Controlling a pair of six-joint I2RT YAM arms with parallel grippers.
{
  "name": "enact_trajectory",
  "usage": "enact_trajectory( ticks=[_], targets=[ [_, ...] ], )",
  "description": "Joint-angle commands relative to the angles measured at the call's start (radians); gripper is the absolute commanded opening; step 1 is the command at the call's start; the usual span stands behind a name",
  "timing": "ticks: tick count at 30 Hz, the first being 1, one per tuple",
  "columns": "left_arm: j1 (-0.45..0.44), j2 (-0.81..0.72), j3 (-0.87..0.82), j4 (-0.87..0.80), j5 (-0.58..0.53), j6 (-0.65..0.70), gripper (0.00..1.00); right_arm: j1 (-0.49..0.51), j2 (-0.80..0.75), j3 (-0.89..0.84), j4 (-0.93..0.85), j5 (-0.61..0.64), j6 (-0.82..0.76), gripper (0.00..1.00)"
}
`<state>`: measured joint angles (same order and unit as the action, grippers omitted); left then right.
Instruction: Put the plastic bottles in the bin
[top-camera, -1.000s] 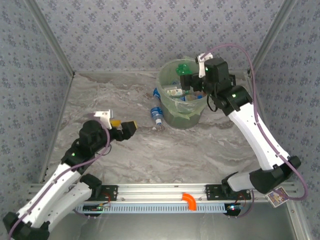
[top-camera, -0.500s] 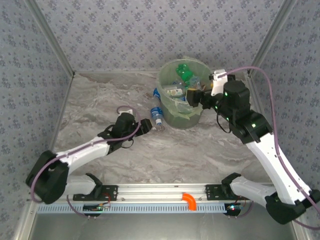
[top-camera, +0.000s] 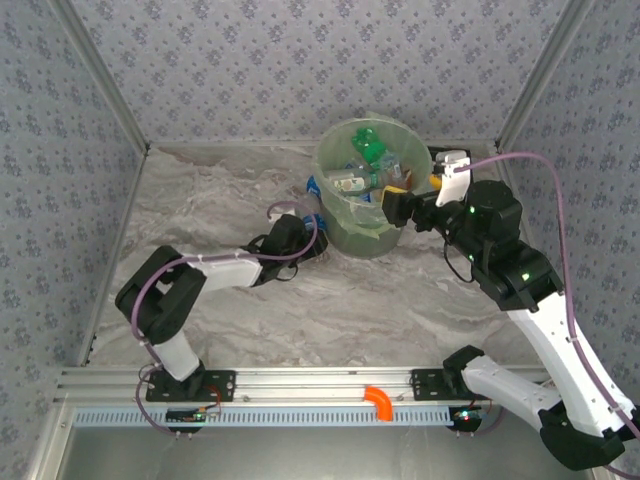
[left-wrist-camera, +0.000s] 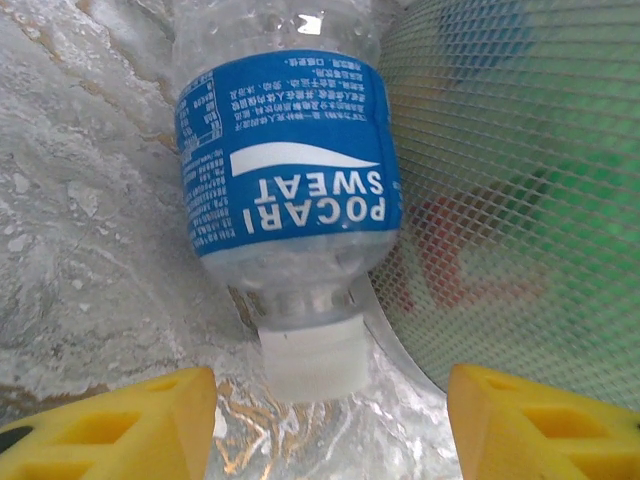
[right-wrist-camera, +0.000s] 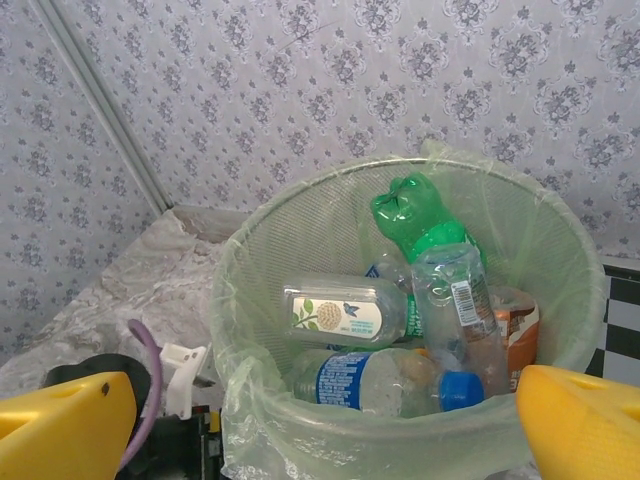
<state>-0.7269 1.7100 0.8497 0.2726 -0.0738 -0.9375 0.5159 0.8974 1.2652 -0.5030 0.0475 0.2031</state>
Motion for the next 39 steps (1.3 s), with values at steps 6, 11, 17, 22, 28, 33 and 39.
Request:
enact_trajectory(
  ticks=[6, 11, 17, 22, 28, 33, 39],
  targets=[
    [0.003, 0.087, 0.057, 0.058, -0.021, -0.021, 0.57, 0.007, -0.002, -0.006, 0.031, -0.021, 0.021, 1.0],
    [0.015, 0.121, 0.061, 0.075, -0.012, -0.022, 0.56, 0.007, 0.0, -0.007, 0.033, -0.019, 0.021, 1.0],
    [0.02, 0.148, 0.057, 0.111, 0.008, -0.02, 0.41, 0.007, 0.01, -0.005, 0.031, -0.02, 0.022, 1.0],
    [0.022, 0.115, 0.031, 0.108, -0.001, -0.016, 0.36, 0.006, 0.018, -0.002, 0.031, -0.03, 0.03, 1.0],
    [0.026, 0.001, -0.037, 0.098, -0.015, 0.019, 0.23, 0.008, 0.042, 0.012, 0.04, -0.067, 0.057, 1.0],
    [0.026, -0.147, -0.096, 0.062, -0.02, 0.066, 0.24, 0.022, 0.079, 0.038, 0.045, -0.085, 0.077, 1.0],
    [0.028, -0.395, -0.153, -0.035, -0.052, 0.172, 0.24, 0.05, 0.154, 0.101, 0.04, -0.155, 0.112, 1.0]
  ],
)
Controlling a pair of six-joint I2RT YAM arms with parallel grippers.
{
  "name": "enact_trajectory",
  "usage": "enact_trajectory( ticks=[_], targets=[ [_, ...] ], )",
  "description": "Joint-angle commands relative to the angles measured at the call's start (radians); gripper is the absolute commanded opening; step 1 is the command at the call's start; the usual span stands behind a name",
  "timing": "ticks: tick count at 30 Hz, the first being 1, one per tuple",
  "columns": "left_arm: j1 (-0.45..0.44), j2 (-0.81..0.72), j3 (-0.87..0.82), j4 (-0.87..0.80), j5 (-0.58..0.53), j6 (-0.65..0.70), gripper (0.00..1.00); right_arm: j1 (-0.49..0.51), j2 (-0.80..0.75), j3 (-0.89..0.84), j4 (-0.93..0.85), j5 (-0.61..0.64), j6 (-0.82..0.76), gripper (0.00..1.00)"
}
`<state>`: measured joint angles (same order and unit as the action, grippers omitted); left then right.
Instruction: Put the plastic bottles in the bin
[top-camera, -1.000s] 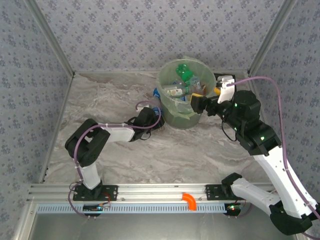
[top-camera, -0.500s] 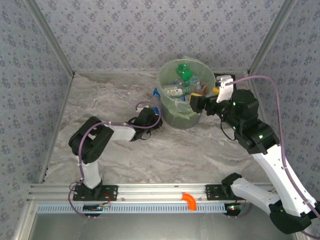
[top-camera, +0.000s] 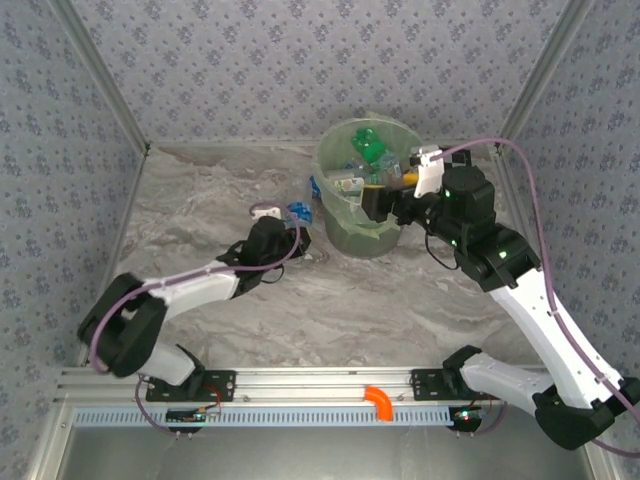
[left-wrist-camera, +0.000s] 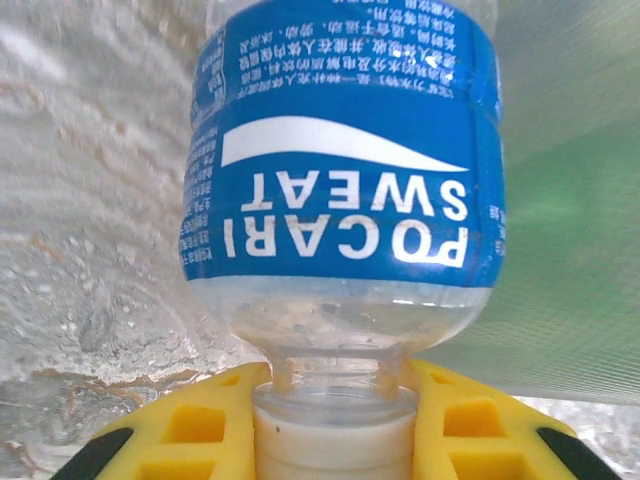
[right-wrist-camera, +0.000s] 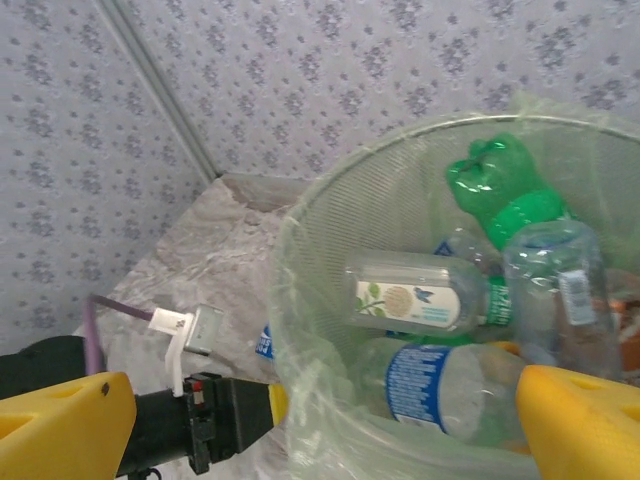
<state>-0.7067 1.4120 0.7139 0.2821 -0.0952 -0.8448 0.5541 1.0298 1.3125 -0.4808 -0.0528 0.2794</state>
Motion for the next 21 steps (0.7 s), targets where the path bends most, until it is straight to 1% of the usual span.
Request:
enact_trajectory(
  ticks=[1, 7, 11, 14, 18, 21],
  targets=[
    [0.008, -0.14, -0.021, -0.065, -0.035, 0.099, 0.24, 0.017, 0.037, 0.064, 0.02, -0.068, 0.044, 1.0],
    [0.007, -0.37, -0.018, -0.162, -0.028, 0.217, 0.24, 0.057, 0.12, 0.126, 0.041, -0.107, 0.068, 1.0],
    [0.007, -0.484, -0.016, -0.192, 0.012, 0.29, 0.24, 0.066, 0.166, 0.161, 0.068, -0.169, 0.104, 1.0],
    [0.007, -0.528, -0.004, -0.206, 0.059, 0.326, 0.24, 0.067, 0.188, 0.174, 0.098, -0.214, 0.129, 1.0],
    [0.007, -0.543, 0.021, -0.225, 0.13, 0.355, 0.24, 0.071, 0.22, 0.191, 0.139, -0.295, 0.146, 1.0],
    [0.006, -0.556, 0.029, -0.221, 0.178, 0.363, 0.24, 0.077, 0.252, 0.212, 0.15, -0.335, 0.158, 0.98]
  ],
)
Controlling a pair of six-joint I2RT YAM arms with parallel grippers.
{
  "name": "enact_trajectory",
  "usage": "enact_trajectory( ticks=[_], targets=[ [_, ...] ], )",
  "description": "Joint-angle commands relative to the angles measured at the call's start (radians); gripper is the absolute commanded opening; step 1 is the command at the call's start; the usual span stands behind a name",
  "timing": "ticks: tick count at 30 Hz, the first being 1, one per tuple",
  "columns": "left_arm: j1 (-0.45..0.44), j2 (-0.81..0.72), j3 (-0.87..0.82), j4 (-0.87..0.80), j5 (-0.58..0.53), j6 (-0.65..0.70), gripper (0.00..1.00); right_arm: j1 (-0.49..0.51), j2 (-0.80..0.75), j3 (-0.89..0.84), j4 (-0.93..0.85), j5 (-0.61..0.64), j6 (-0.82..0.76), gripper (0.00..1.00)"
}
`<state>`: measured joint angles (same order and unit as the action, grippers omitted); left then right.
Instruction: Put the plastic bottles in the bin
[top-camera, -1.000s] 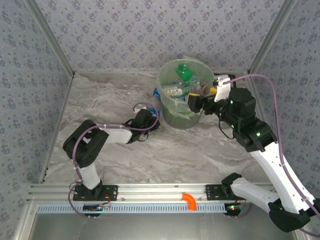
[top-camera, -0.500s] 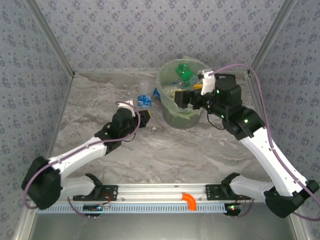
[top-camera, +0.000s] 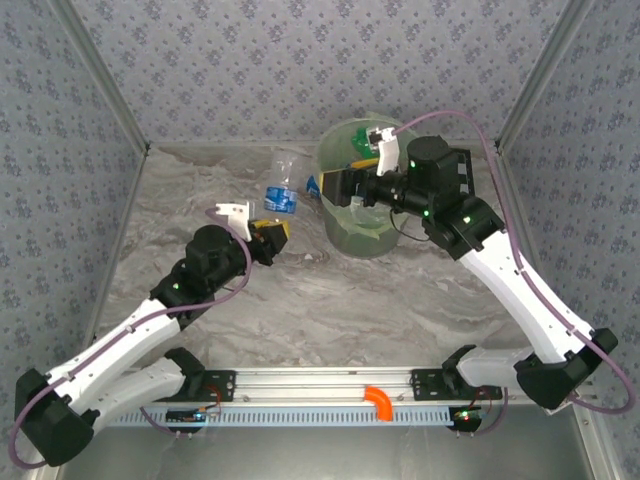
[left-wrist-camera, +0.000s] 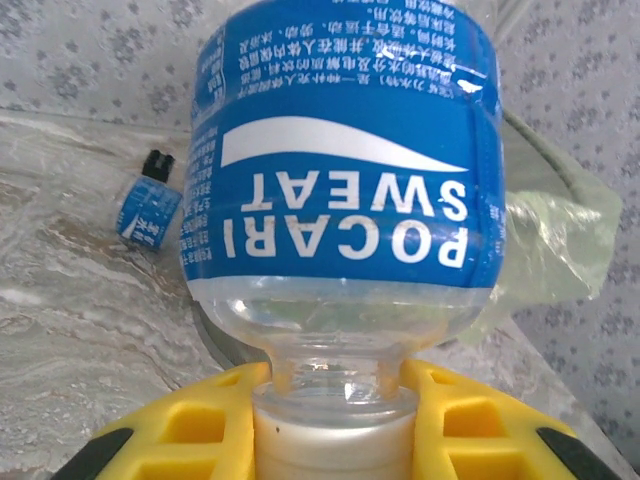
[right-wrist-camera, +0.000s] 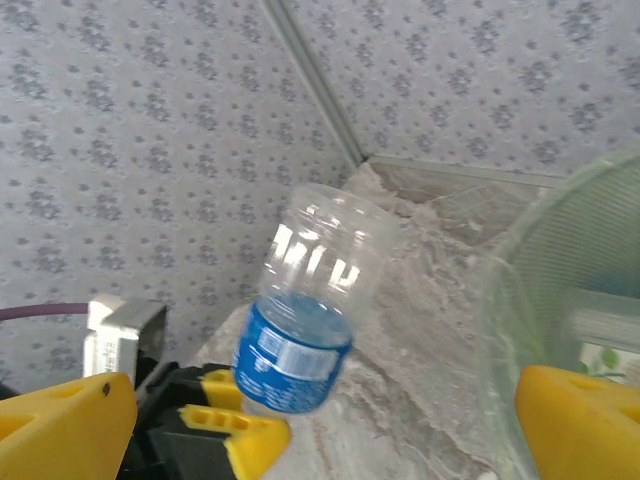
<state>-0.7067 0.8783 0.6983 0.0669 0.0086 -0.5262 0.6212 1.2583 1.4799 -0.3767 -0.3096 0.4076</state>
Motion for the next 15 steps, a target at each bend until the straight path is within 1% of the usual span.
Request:
enact_trajectory(
  ticks=[1, 11, 15],
  targets=[
    [0.005, -0.027, 0.049, -0.007, 0.089, 0.046, 0.24, 0.011, 0.037, 0.054, 0.044, -0.078, 0.036, 0.98],
    [-0.011, -0.082, 0.067, -0.045, 0.143, 0.074, 0.22, 0.026, 0.129, 0.108, 0.045, -0.115, 0.082, 0.95],
    [-0.016, -0.092, 0.072, -0.059, 0.151, 0.081, 0.22, 0.036, 0.174, 0.142, 0.044, -0.16, 0.097, 0.94]
  ],
)
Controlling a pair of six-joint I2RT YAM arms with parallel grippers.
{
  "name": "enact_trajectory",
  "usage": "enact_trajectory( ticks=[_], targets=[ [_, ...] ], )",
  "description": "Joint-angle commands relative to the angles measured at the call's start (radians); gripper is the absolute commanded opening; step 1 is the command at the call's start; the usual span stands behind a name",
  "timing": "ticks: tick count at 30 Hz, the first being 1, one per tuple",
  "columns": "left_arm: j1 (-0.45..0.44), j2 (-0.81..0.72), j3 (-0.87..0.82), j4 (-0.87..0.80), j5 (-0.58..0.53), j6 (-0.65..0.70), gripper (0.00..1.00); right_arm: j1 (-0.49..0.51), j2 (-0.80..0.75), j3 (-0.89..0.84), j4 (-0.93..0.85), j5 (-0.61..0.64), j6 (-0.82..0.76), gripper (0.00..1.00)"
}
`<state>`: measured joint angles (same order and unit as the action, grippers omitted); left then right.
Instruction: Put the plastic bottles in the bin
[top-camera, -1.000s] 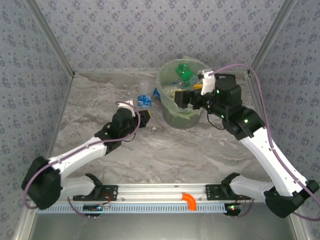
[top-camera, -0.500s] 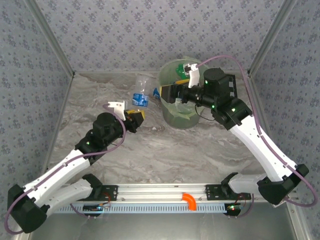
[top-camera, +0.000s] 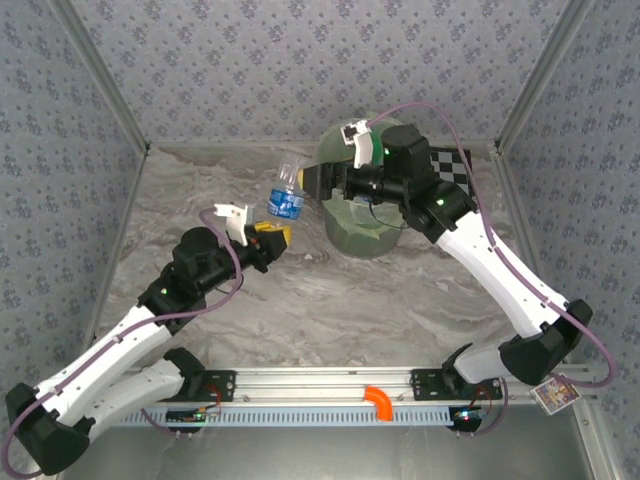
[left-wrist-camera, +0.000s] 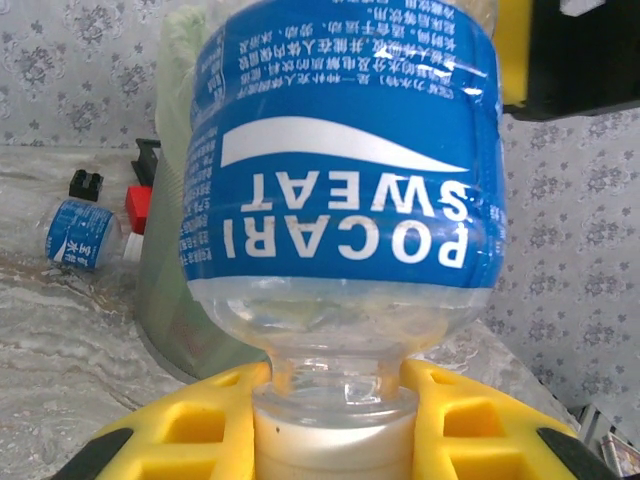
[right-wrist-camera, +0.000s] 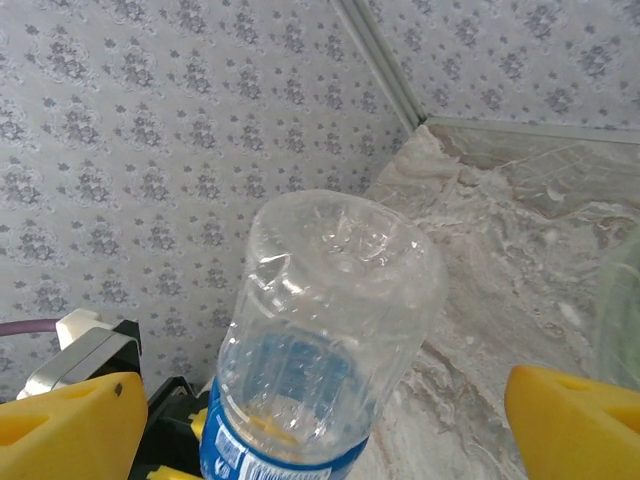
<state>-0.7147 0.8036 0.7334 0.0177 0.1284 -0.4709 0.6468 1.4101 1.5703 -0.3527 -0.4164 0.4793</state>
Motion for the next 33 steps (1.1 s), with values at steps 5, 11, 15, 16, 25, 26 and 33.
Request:
enact_trajectory(
  ticks=[5, 11, 15, 16, 25, 26, 33],
  targets=[
    [-0.012, -0.018, 0.044, -0.012, 0.053, 0.038, 0.21, 0.02, 0.092, 0.102, -0.009, -0.089, 0.05, 0.94],
    [-0.016, -0.026, 0.042, -0.02, 0.053, 0.04, 0.21, 0.024, 0.13, 0.119, -0.005, -0.12, 0.074, 0.87],
    [-0.016, -0.026, 0.04, -0.027, 0.049, 0.04, 0.22, 0.028, 0.133, 0.124, -0.003, -0.134, 0.074, 0.73],
    [-0.016, -0.026, 0.04, -0.026, 0.047, 0.04, 0.23, 0.029, 0.132, 0.124, -0.003, -0.136, 0.074, 0.69],
    [-0.015, -0.012, 0.039, -0.026, 0.028, 0.028, 0.55, 0.021, 0.101, 0.129, -0.035, -0.1, 0.07, 0.59],
    [-0.016, -0.014, 0.04, -0.028, 0.018, 0.025, 0.63, 0.014, 0.093, 0.131, -0.045, -0.094, 0.067, 0.59],
    [-0.017, -0.05, 0.019, -0.041, -0.027, 0.015, 0.93, -0.072, 0.02, 0.157, -0.119, 0.038, 0.004, 0.58]
  ],
)
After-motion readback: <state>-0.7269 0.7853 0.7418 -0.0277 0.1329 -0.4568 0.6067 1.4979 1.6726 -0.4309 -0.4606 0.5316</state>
